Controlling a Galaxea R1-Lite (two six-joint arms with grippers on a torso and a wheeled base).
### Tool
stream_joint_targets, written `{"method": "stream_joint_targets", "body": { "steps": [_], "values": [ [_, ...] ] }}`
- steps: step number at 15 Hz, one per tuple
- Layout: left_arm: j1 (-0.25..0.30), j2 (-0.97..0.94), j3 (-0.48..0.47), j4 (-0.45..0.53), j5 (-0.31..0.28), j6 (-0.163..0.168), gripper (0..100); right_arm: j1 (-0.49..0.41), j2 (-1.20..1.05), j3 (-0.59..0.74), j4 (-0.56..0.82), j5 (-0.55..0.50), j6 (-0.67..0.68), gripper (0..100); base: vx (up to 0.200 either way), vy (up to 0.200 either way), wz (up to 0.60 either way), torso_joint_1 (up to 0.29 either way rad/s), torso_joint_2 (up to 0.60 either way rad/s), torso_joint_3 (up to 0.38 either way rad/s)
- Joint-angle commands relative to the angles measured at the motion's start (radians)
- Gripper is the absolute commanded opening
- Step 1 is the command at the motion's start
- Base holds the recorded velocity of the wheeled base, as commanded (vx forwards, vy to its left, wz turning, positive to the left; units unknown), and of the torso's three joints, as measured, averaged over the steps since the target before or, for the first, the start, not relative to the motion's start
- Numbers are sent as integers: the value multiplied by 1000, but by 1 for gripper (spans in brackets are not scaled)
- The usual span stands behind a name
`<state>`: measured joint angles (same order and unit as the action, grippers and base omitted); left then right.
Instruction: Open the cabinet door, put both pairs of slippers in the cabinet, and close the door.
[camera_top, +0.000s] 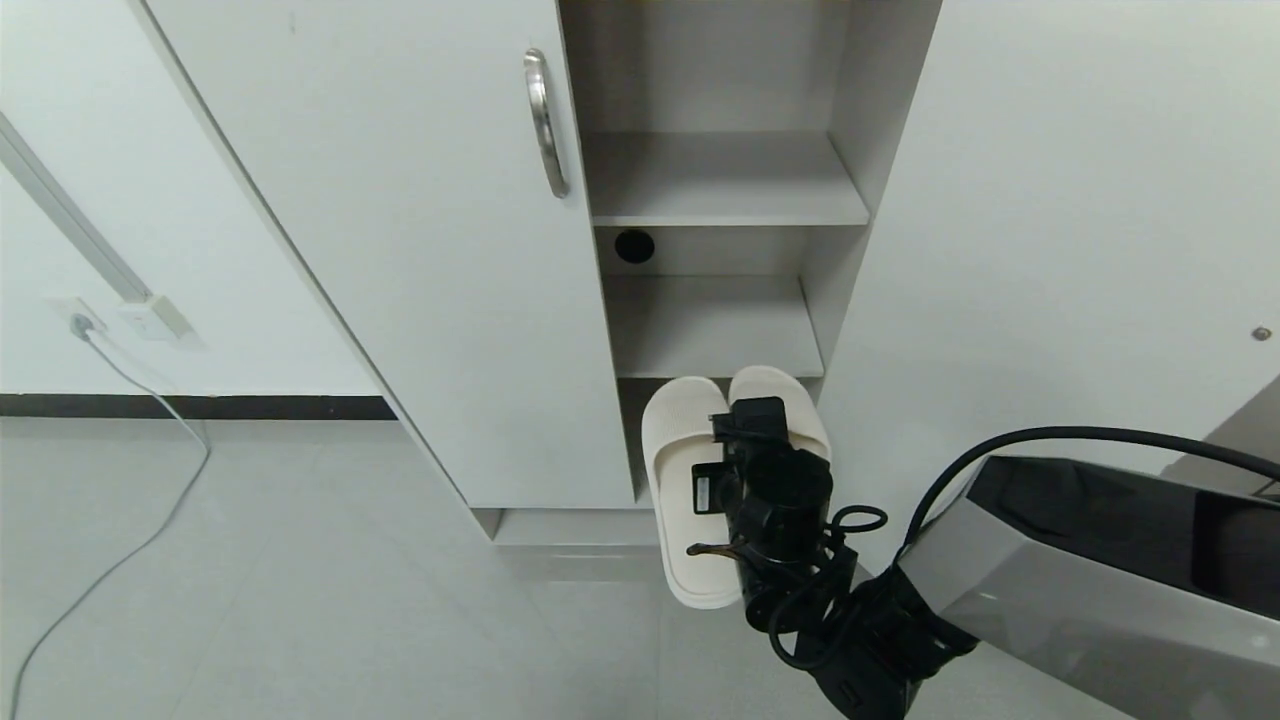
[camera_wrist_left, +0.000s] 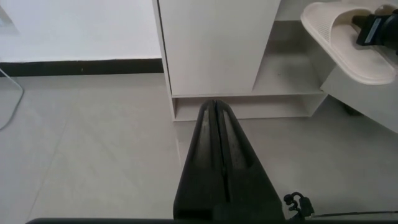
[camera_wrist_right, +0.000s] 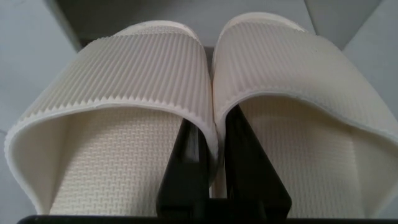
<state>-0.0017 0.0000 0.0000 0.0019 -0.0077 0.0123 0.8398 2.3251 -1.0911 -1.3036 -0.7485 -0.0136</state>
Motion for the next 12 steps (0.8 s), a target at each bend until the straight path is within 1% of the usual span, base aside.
{"method": "stream_joint_targets", "body": {
  "steps": [1, 7, 11, 12],
  "values": [
    [0, 2, 0, 0, 0, 0, 0, 1, 0, -1, -2, 0, 0, 0, 200, 0, 0, 12, 2, 2],
    [0, 2, 0, 0, 0, 0, 0, -7, 28, -16, -16, 5, 4, 0, 200, 0, 0, 1, 2, 2],
    [0, 2, 0, 0, 0, 0, 0, -38, 45, -59, -3, 11, 0, 0, 0, 0, 0, 0, 0, 0],
    [0, 2, 0, 0, 0, -2, 0, -47, 60, -98, 18, 14, 0, 0, 0, 0, 0, 0, 0, 0]
  ]
}}
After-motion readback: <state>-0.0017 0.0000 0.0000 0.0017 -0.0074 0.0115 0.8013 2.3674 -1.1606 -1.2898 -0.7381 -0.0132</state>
